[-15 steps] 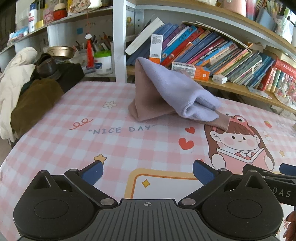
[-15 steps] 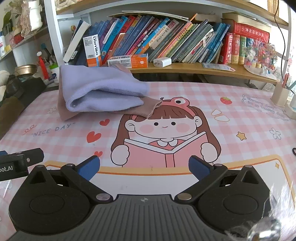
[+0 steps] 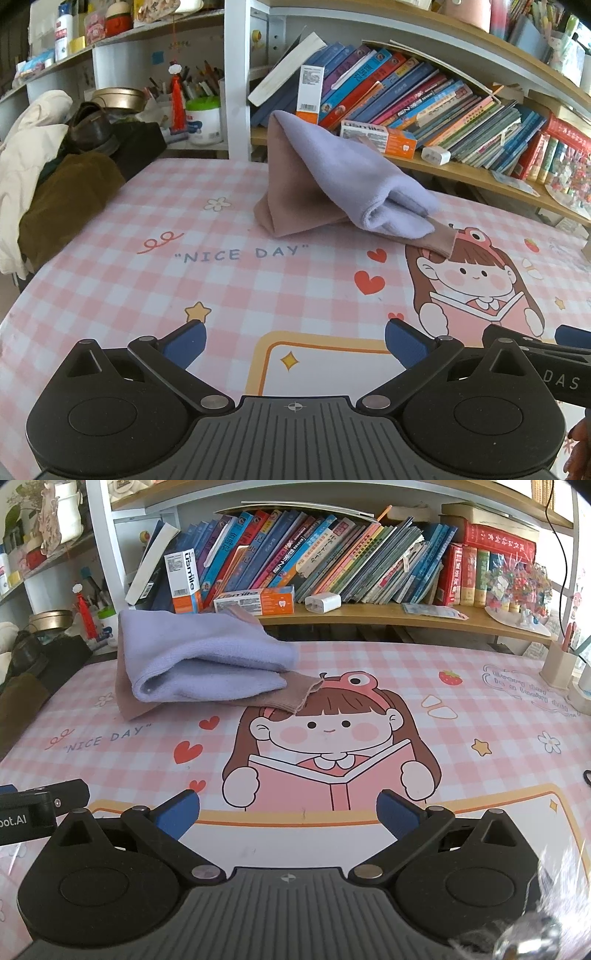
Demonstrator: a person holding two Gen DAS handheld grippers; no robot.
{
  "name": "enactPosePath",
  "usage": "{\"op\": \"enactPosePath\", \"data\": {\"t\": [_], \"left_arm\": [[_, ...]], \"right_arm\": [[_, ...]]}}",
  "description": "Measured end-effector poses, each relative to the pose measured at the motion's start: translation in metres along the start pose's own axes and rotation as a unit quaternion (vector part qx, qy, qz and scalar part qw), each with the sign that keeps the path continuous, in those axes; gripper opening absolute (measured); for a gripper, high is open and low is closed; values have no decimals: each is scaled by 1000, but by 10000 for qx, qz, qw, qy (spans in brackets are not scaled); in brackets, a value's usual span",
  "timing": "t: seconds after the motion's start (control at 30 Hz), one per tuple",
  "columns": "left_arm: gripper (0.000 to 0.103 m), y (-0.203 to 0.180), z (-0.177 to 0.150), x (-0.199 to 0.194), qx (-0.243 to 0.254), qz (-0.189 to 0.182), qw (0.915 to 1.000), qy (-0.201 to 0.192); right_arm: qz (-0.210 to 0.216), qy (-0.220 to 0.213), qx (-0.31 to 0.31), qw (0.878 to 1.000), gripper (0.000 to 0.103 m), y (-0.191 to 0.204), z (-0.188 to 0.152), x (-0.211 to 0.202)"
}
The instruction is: Fold clothes
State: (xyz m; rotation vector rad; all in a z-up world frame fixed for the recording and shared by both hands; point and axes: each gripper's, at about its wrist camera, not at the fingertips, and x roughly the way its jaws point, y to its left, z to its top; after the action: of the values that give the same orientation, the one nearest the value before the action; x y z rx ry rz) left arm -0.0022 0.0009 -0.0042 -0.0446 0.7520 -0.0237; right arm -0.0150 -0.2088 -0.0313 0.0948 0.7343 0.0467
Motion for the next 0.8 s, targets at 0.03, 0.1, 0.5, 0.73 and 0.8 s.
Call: {"op": "enactPosePath", "data": {"t": [0.03, 0.1, 0.5, 0.73, 0.8], "left_arm": [[103, 0, -1, 0, -1, 0, 10000, -4], [103, 0, -2, -1, -3, 2, 10000, -12], [103, 2, 2, -2, -19, 31, 10000, 14], [103, -1, 5, -2, 25, 28, 10000, 10], [103, -2, 6, -2, 34, 30, 10000, 8]], "right_arm": [[0, 0, 2, 10000, 103, 1, 0, 0], [0, -1, 5, 10000, 103, 3, -1, -1], [43, -11, -2, 10000, 103, 3, 1, -1], [46, -19, -2, 10000, 103, 3, 1, 0], [49, -22, -2, 10000, 103, 3, 1, 0]]}}
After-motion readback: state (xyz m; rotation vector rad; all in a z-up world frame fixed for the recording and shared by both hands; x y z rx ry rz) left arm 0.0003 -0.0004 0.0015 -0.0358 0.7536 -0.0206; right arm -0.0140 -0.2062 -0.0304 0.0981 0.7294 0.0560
